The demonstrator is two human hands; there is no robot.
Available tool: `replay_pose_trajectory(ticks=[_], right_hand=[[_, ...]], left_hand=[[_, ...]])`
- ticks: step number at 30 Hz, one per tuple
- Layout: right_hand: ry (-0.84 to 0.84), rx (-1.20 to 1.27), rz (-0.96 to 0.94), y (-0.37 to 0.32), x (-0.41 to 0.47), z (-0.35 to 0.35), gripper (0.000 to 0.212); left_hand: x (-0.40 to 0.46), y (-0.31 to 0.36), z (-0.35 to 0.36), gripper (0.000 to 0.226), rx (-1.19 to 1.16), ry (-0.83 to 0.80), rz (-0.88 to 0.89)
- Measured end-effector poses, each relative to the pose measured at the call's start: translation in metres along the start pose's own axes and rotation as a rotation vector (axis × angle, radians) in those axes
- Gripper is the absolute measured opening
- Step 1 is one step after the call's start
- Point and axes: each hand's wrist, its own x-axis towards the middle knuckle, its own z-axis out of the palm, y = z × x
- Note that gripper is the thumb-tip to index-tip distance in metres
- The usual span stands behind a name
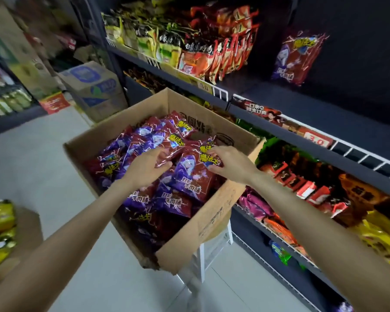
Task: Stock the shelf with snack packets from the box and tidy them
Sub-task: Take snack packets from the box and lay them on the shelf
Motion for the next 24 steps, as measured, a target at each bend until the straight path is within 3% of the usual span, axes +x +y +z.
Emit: replay_pose_trajectory(ticks=[5,9,13,17,24], right_hand=[[-0.259,-0.102,0.195,0.007,0.058,0.027,0.091],[-0.388,-0.091,0.248,0.009,0.074,0.037,0.102],[-0.343,-0.045,0.268,0.012,0.075,0.043,0.098],[-0.326,0.086,0.293,0.019,0.071,0.043,0.079],[-0.288,0.179,0.298,0.012,0.056,0.038,0.052]], left_hand=[[0.068,-0.025,0.018,0.05,-0.017,-0.041,0.073],[0.117,-0.021,0.029,0.051,0.034,-0.13,0.14],[0.153,-0.012,0.039,0.053,0.049,-0.272,0.194],[0.171,-0.007,0.046,0.055,0.015,-0.453,0.157],[0.164,0.001,0.039,0.039,-0.091,-0.396,0.215]])
